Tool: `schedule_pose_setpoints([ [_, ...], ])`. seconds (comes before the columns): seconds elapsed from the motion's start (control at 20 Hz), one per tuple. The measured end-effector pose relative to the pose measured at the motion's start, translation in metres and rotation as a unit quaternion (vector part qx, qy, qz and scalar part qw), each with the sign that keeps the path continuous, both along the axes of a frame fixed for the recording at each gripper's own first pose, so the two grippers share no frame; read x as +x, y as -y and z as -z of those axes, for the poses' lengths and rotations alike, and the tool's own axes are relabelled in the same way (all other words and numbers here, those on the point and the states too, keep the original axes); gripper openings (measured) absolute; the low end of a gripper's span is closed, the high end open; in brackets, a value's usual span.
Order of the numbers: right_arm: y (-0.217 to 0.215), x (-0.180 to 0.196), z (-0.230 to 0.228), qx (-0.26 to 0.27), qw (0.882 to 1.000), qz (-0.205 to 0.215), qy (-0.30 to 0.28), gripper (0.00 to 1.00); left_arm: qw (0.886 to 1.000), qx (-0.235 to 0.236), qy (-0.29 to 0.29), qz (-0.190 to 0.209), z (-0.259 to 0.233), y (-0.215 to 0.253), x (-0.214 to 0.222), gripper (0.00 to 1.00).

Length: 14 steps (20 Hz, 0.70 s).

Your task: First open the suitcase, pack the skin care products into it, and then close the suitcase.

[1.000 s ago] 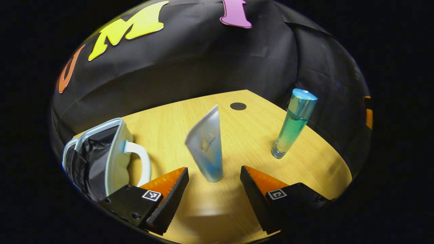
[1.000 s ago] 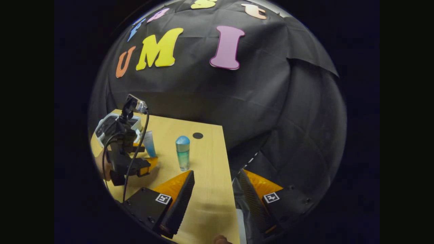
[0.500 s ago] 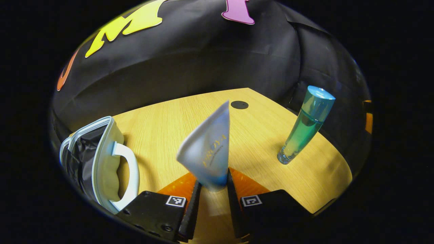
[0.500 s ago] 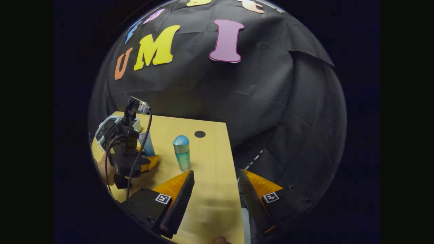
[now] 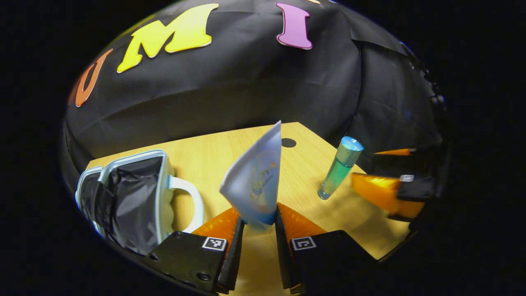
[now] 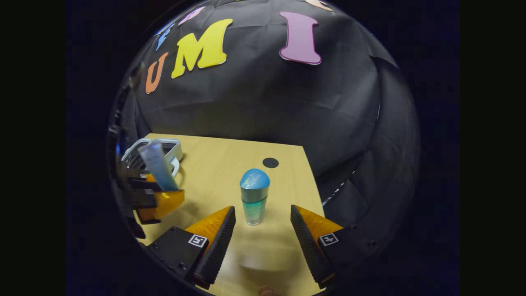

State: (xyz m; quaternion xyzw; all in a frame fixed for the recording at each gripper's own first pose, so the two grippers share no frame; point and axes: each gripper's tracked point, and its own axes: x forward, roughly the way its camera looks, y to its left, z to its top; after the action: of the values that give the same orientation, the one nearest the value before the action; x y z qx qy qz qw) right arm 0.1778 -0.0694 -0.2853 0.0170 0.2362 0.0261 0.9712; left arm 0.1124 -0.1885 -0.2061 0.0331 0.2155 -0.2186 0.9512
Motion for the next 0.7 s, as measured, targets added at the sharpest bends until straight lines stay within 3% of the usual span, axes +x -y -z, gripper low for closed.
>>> schedule_pose_setpoints([
  [0.2, -0.01, 0.031, 0.022, 0.021, 1.0, 0.011, 0.002, 0.8, 1.0, 0.006, 0.002, -0.031, -0.021, -0.048, -0.036, 0.43],
  [0.45, -0.005, 0.058, 0.048, 0.04, 0.997, 0.06, -0.008, 0.8, 0.996, 0.017, -0.007, -0.086, -0.029, -0.122, -0.063, 0.43],
  [0.55, -0.007, 0.06, 0.053, 0.049, 0.996, 0.071, -0.013, 0.67, 0.993, 0.009, -0.018, -0.116, -0.026, -0.152, -0.068, 0.43],
  [0.6, -0.01, 0.063, 0.051, 0.052, 0.996, 0.07, -0.008, 0.65, 0.991, 0.002, -0.025, -0.13, -0.025, -0.167, -0.07, 0.43],
  [0.65, -0.011, 0.062, 0.051, 0.041, 0.996, 0.076, -0.008, 0.53, 0.989, -0.001, -0.028, -0.145, -0.024, -0.183, -0.071, 0.43],
  [0.7, -0.01, 0.054, 0.05, 0.04, 0.996, 0.079, -0.009, 0.48, 0.987, 0.006, -0.029, -0.159, -0.024, -0.199, -0.071, 0.43],
])
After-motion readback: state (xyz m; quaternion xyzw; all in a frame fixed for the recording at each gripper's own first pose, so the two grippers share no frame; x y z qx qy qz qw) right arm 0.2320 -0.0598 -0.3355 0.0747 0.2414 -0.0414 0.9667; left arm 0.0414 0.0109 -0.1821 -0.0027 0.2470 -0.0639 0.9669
